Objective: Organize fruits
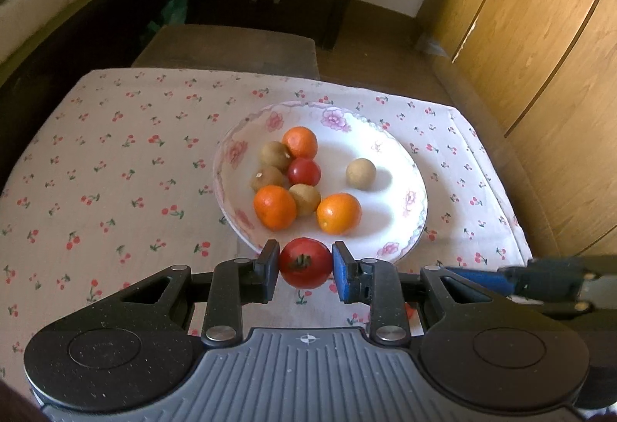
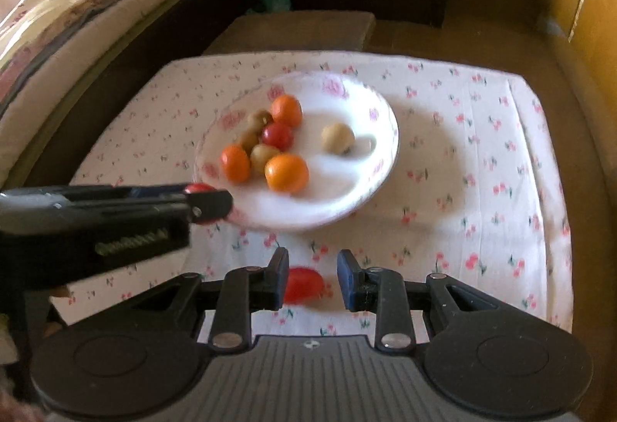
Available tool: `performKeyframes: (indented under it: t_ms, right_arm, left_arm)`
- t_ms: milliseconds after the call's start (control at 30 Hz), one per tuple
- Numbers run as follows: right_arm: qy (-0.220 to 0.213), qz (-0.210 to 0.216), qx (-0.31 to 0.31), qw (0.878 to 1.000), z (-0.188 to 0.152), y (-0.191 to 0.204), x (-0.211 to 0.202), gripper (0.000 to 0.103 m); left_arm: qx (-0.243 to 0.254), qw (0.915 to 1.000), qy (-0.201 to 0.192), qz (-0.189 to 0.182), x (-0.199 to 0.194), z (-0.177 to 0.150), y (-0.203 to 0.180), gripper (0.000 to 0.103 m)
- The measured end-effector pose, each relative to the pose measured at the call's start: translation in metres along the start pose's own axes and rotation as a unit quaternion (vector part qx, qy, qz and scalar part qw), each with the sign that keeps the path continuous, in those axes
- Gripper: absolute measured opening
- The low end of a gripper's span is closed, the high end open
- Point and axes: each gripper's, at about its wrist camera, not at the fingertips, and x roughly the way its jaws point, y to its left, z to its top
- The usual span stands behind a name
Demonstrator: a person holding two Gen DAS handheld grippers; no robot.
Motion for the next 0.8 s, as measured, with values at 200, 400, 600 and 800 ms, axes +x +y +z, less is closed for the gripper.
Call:
performKeyframes:
  t_ms: [200, 400, 600, 800]
  right_arm:
    - [0.019, 0.002, -0.007, 1.000, -0.003, 0.015, 0.018, 0.030]
    - [0.017, -0.005, -0.005, 1.000, 0.006, 0.014, 0.029, 0.032]
    - [0.008, -0.002, -0.007, 1.000, 0.008, 0.016, 0.033, 0.035]
    - [0.022, 0.007, 0.005, 1.000, 0.005, 0.011, 0.038, 0.035]
  left_arm:
    - [0.002, 1.0000, 0.003, -0.002, -0.004, -0.007, 0.002, 0.037]
    - [-0.006, 1.0000, 0.005, -0.004, -0.003, -0.006, 0.007, 0.035]
    - [-0.030, 0.9994, 0.010, -0.009, 0.001, -0.006, 0.015, 0.036]
    - [-0.065, 0.9978, 0.012, 0.002, 0.004, -0.007, 0.035, 0.038]
